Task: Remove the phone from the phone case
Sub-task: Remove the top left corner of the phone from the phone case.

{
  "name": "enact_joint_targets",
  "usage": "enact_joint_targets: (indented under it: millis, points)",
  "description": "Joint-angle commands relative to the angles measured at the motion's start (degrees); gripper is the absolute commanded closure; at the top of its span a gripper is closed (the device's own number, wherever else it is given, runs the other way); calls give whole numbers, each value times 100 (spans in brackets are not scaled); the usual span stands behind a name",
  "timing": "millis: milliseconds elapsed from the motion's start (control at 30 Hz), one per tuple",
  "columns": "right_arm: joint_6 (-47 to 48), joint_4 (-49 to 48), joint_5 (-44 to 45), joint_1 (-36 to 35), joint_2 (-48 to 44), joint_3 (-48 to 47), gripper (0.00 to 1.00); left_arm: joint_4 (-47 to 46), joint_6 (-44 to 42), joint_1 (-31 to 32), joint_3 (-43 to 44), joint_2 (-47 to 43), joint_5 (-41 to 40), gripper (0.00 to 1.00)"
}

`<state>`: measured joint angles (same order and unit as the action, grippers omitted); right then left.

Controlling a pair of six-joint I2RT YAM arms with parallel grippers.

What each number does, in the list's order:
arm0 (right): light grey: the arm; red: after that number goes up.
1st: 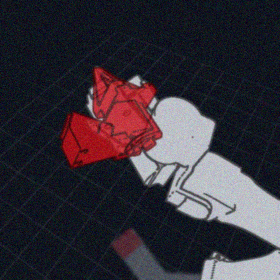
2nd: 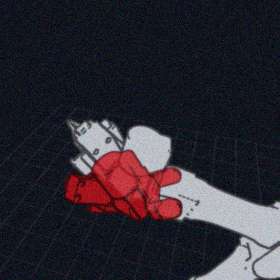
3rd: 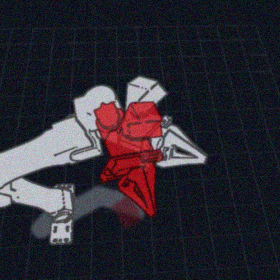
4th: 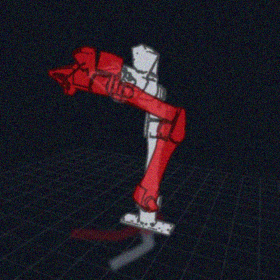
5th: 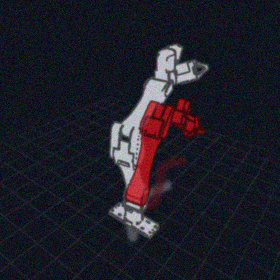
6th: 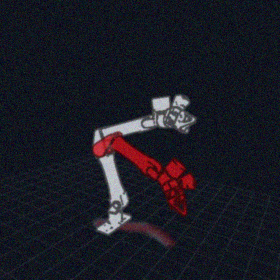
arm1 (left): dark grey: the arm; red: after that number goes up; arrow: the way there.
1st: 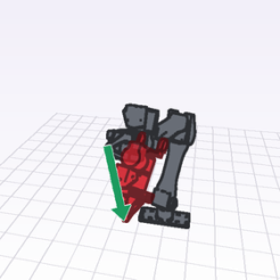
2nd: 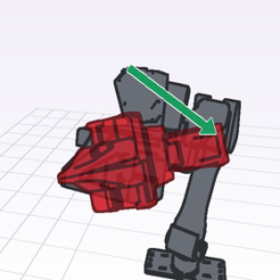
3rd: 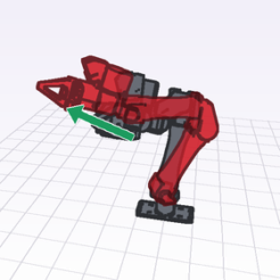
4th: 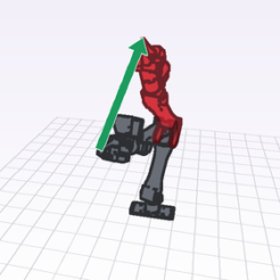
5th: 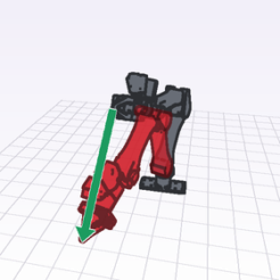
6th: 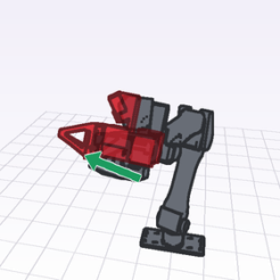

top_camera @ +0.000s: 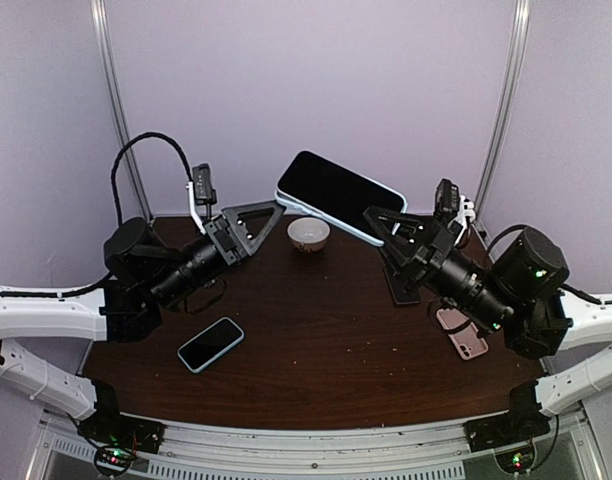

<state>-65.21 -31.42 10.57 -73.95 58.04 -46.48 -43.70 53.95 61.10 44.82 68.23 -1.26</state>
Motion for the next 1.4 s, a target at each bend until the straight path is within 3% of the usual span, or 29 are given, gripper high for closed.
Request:
enact_joint_targets:
  millis: [0, 333, 1367]
  points:
    - [290, -228, 57, 18, -225, -261, 100, -505, -19, -37, -4, -181, -41, 49]
    - [418, -80, 115, 13, -283, -271, 100, -971, -49, -36, -112, -229, 343, 49]
    - [1038, 698, -765, 15, 54, -975, 100, -952, -121, -32, 256, 57, 744, 50]
